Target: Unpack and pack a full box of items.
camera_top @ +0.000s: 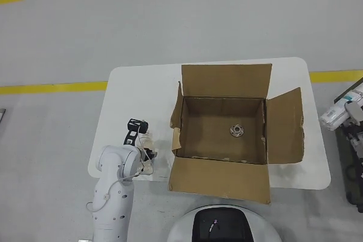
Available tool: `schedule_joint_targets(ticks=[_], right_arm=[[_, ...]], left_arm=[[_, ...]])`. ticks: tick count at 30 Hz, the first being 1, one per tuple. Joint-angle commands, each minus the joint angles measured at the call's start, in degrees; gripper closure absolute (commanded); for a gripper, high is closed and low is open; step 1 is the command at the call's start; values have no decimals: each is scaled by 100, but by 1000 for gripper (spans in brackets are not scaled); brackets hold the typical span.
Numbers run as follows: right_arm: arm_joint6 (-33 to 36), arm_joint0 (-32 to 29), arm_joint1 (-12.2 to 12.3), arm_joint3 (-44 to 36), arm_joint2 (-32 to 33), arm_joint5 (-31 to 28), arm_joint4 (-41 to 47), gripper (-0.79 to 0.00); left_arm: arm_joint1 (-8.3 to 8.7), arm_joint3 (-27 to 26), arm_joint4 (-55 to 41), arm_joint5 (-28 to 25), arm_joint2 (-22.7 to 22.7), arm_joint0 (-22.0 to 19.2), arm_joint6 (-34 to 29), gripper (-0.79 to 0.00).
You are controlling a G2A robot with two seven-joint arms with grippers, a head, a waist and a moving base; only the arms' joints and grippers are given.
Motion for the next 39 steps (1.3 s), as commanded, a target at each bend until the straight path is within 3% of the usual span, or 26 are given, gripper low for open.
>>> schedule_joint_targets(ticks=[1,7,15,23,35,39], right_arm=[[-54,-142,20,142,316,92,-72,0],[299,-404,120,393,495,706,-1387,0],[700,-545,228,347,-344,573,-3797,0],[927,-446,304,295,-1190,900,-6018,0],[1549,21,378,575,-1783,1324,-7107,0],[1629,115,395,632,-1856,1359,-7140,-102]], left_arm=[[0,0,0,0,0,0,0,-785],[0,0,0,0,0,0,0,-785],[0,0,0,0,0,0,0,-785],[0,0,0,0,0,0,0,-785],[0,0,0,0,0,0,0,-785],[0,0,0,0,0,0,0,-785]])
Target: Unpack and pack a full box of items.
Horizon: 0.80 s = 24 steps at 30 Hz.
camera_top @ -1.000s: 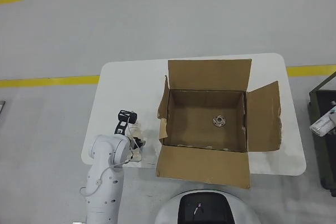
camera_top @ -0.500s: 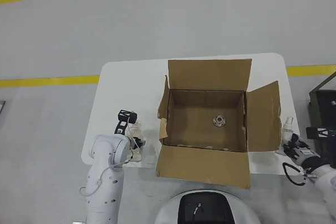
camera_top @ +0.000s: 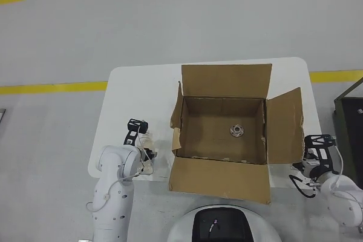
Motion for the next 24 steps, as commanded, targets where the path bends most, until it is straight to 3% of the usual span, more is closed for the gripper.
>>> schedule_joint_targets(ticks=[1,2,16,22,24], right_arm=[[45,51,10,47,-38,4,-46,-126],[58,69,13,64,-48,12,-59,-179],[214,269,75,329,-146,69,-86,-388],[107,230,89,158,-53,134,193,-446],[-63,194,87,-36,136,245,486,-403]], left_arm=[[0,0,0,0,0,0,0,-785],[0,0,0,0,0,0,0,-785],[0,0,0,0,0,0,0,-785],[0,0,0,0,0,0,0,-785],[0,0,0,0,0,0,0,-785]])
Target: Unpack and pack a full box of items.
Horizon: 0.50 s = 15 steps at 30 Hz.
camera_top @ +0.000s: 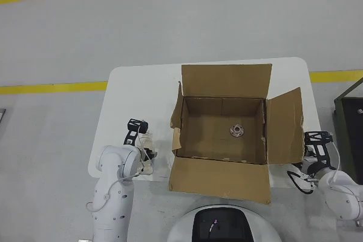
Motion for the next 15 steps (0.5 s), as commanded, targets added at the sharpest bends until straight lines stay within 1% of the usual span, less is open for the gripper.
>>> schedule_joint_targets(ticks=[1,2,6,7,8,11,12,13,14,15], right_arm=[[-210,-50,-2,-241,243,129,337,-382],[-326,-65,-6,-348,353,206,482,-366],[-1113,-216,-26,-925,985,402,1163,-191],[-1342,-229,-35,-1052,1149,441,1398,-89],[-1485,-260,-40,-1152,1281,420,1594,-6],[-1958,-301,-64,-1616,1645,282,2375,0],[-2026,-314,-67,-1740,1680,202,2511,0],[-2062,-378,-66,-1931,1719,54,2636,0],[-2056,-426,-62,-2040,1718,-38,2629,0],[-2047,-403,-46,-2040,1663,-259,2527,0]], left_arm=[[0,0,0,0,0,0,0,-785],[0,0,0,0,0,0,0,-785],[0,0,0,0,0,0,0,-785],[0,0,0,0,0,0,0,-785],[0,0,0,0,0,0,0,-785],[0,0,0,0,0,0,0,-785],[0,0,0,0,0,0,0,-785],[0,0,0,0,0,0,0,-785],[0,0,0,0,0,0,0,-785],[0,0,0,0,0,0,0,-785]])
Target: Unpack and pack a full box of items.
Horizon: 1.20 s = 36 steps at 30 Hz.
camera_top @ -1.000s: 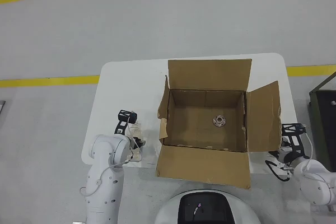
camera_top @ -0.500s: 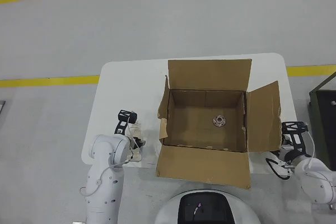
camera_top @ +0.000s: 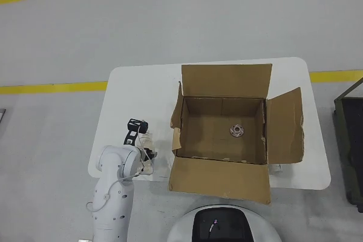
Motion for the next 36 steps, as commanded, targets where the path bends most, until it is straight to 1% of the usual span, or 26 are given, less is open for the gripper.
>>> schedule_joint_targets(ticks=[1,2,3,5,9,11,16,17,20,23,36], right_arm=[[24,28,24,-18,-100,-326,-178,0],[53,103,45,-18,-268,-532,-371,0],[63,148,54,-18,-374,-617,-453,0],[155,322,82,-18,-854,-870,-786,0],[336,591,105,-18,-1715,-881,-1501,0],[544,730,109,-18,-2267,-771,-1899,0],[1057,916,104,-7,-3182,-315,-2806,0],[1193,937,100,112,-3346,-200,-2922,0],[1272,1175,76,566,-3708,115,-3130,0],[1295,1276,63,829,-3838,245,-3154,0],[1295,1276,63,829,-3838,245,-3154,0]], left_arm=[[0,0,0,0,0,0,0,-785],[0,0,0,0,0,0,0,-785],[0,0,0,0,0,0,0,-785],[0,0,0,0,0,0,0,-785],[0,0,0,0,0,0,0,-785],[0,0,0,0,0,0,0,-785],[0,0,0,0,0,0,0,-785],[0,0,0,0,0,0,0,-785],[0,0,0,0,0,0,0,-785],[0,0,0,0,0,0,0,-785],[0,0,0,0,0,0,0,-785]])
